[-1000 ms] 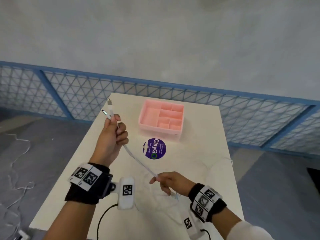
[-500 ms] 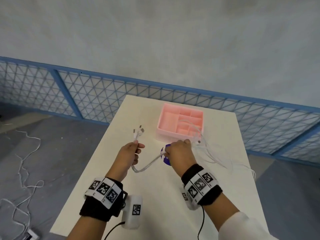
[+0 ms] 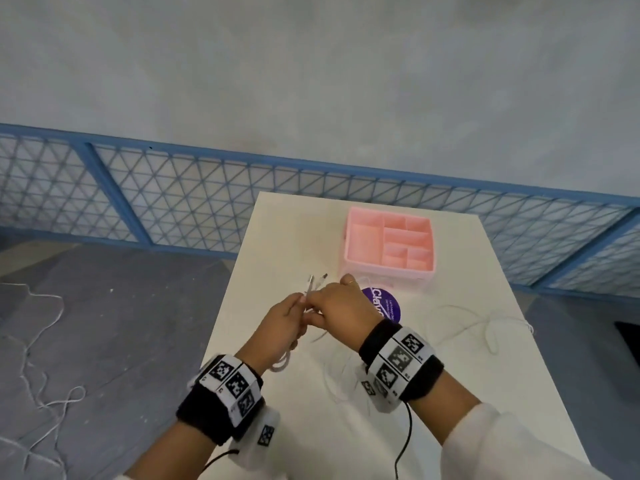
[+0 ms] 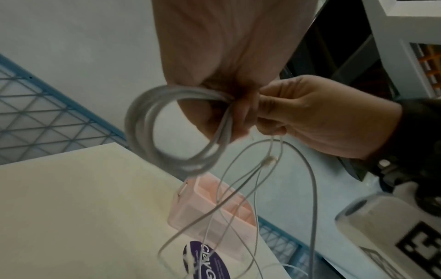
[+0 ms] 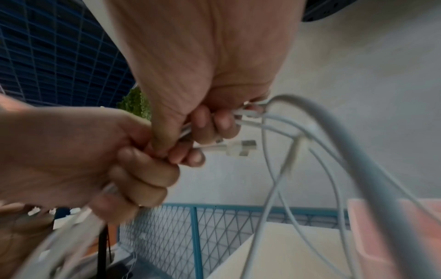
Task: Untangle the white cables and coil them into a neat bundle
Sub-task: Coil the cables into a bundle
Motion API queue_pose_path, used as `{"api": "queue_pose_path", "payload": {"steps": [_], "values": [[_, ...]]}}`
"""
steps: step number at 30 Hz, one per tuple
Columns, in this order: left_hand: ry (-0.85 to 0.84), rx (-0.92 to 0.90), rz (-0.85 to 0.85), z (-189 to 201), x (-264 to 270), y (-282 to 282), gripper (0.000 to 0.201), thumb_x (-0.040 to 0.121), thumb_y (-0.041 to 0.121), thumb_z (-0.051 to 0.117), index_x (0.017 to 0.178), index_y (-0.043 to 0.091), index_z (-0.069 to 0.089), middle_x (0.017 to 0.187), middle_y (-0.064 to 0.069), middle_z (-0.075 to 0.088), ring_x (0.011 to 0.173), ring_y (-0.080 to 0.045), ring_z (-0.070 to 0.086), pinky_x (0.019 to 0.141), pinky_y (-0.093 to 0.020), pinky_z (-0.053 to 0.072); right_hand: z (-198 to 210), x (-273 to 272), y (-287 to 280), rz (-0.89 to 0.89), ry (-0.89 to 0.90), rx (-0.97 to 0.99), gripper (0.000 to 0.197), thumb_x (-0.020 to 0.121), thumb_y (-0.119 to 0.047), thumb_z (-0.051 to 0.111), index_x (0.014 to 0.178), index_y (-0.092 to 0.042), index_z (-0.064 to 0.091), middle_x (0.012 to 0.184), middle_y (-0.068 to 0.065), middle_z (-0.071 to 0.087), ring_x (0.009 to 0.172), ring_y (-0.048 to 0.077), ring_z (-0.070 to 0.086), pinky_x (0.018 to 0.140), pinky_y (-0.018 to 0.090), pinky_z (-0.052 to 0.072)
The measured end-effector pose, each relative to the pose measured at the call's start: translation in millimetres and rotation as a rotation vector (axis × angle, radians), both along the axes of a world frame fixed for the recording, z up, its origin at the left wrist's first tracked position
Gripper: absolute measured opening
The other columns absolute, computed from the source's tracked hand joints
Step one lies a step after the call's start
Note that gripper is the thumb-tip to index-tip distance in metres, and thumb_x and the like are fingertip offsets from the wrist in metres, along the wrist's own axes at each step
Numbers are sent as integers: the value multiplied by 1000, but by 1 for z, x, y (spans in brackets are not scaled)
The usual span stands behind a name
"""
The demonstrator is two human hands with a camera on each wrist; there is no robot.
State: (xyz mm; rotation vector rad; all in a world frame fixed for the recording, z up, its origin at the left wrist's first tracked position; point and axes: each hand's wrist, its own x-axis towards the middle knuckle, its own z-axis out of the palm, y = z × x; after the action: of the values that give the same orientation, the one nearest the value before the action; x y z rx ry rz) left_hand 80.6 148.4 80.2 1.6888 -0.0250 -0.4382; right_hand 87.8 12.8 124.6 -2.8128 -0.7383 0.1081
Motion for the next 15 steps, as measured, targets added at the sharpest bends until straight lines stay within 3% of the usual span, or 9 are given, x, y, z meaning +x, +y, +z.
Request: {"api": "queue_pose_path", "payload": {"steps": [2,4,6,8,11,15], "values": [[66,2,-105,5,1,13,33,99,30,33,74,19,51,50,8,39,45,-8,31,44,-22,24,-5,3,1,37,144,53,26,87,-44,54,88,-19,60,69,-9,62,67,17,53,86,34,25],[75,83,-226,7,4,32,32,98,32,37,77,17,55,51,7,37,44,-8,30,43,-19,24,-11,7,-4,68,262,54,27,84,-46,58,86,-19,54,59,-17,45,56,7,40,84,31,24],[75,156,-313,7,9,55,31,96,34,43,88,13,65,48,9,36,42,-6,29,41,-17,25,-10,12,-19,-14,335,8,30,85,-45,59,91,-16,54,61,-18,42,61,5,35,79,28,21],[72,212,-369,6,11,76,30,94,35,48,92,15,69,48,9,35,43,-6,29,42,-18,27,-12,19,-43,-106,389,-10,29,87,-41,57,96,-12,59,63,-10,48,71,16,37,79,27,21],[35,286,-430,2,9,92,23,93,31,50,90,17,68,51,9,37,45,-4,32,46,-18,30,-10,30,-62,-44,304,-79,26,90,-42,50,88,-18,60,71,-3,60,74,24,43,89,34,25],[5,331,-382,-2,5,116,21,95,27,47,84,21,63,47,9,38,45,-4,33,46,-18,30,3,50,-98,-149,41,-197,23,92,-35,49,92,-18,64,90,1,67,89,24,56,82,31,15]]}}
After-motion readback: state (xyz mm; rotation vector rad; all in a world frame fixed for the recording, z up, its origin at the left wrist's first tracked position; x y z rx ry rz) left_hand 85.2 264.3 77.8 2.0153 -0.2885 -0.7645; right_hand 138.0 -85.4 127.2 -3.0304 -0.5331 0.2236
